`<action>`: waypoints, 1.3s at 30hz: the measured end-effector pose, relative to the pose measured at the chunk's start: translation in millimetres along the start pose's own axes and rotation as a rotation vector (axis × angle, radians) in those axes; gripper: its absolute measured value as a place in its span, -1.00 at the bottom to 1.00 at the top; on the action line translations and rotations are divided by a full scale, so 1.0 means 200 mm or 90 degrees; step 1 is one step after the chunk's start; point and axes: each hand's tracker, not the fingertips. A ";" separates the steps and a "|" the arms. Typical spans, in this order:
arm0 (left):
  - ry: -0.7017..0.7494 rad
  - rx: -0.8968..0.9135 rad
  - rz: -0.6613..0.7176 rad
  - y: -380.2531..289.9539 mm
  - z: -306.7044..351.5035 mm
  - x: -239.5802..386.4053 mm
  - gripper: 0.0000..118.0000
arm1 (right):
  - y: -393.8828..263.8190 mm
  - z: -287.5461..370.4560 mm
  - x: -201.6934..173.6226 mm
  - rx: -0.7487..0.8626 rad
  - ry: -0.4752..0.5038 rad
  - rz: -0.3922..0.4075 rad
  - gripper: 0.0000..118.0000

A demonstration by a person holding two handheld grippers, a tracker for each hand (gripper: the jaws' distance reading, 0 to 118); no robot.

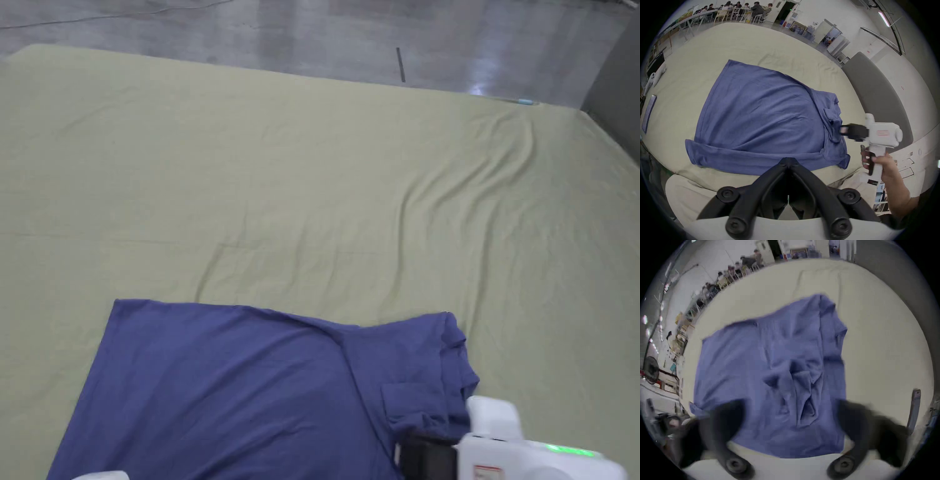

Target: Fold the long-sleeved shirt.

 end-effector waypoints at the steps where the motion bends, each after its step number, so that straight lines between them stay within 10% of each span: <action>1: 0.017 0.015 -0.012 0.01 0.01 0.01 -0.84 | 0.02 0.15 0.00 0.056 0.042 0.012 0.99; 2: 0.051 0.032 -0.029 0.01 0.02 0.02 0.46 | 0.00 0.22 -0.03 0.061 0.039 0.035 1.00; 3: 0.090 0.032 -0.043 0.01 0.00 0.03 1.00 | -0.01 0.28 -0.05 0.056 0.027 0.054 1.00; 8: 0.094 -0.024 -0.029 -0.03 -0.10 0.01 0.96 | -0.23 0.22 -0.16 -0.002 -0.011 0.138 0.85; 9: 0.100 -0.025 -0.027 -0.05 -0.12 0.00 0.59 | -0.26 0.20 -0.17 -0.006 -0.002 0.136 0.30; 10: 0.106 -0.023 -0.028 -0.07 -0.13 0.00 -0.48 | -0.29 0.18 -0.18 -0.003 0.005 0.132 -0.82; 11: 0.121 -0.023 -0.029 -0.05 -0.15 0.00 -1.00 | -0.30 0.14 -0.19 -0.016 0.000 0.127 -0.96; 17: 0.134 0.017 0.011 0.34 -0.25 -0.16 -1.00 | -0.24 0.08 -0.20 -0.039 0.050 0.104 -0.96; 20: 0.196 0.085 0.018 0.78 -0.36 -0.35 -0.08 | -0.22 0.08 -0.20 -0.037 0.055 0.111 -0.96; 21: 0.175 0.074 0.033 0.91 -0.44 -0.43 -0.08 | -0.21 0.08 -0.19 -0.039 0.060 0.105 -0.96; 22: 0.182 0.050 0.055 1.03 -0.54 -0.51 0.87 | -0.21 0.08 -0.18 -0.042 0.066 0.096 -0.96; 23: 0.206 0.092 0.066 1.19 -0.65 -0.60 1.00 | -0.21 0.07 -0.17 -0.046 0.069 0.086 -0.96; 33: 0.315 -0.032 0.071 1.32 -0.94 -0.77 0.71 | -0.24 0.11 0.02 -0.101 -0.018 0.035 -0.96; 34: 0.327 -0.042 0.034 1.32 -0.93 -0.74 0.55 | -0.23 0.11 0.04 -0.106 -0.031 0.036 -0.96; 36: 0.350 -0.027 -0.008 1.38 -0.93 -0.71 -0.80 | -0.19 0.07 0.07 -0.110 -0.048 0.045 -0.96; 39: 0.362 -0.021 -0.054 1.35 -0.91 -0.61 -0.99 | -0.05 -0.04 0.14 -0.124 -0.074 0.074 -0.96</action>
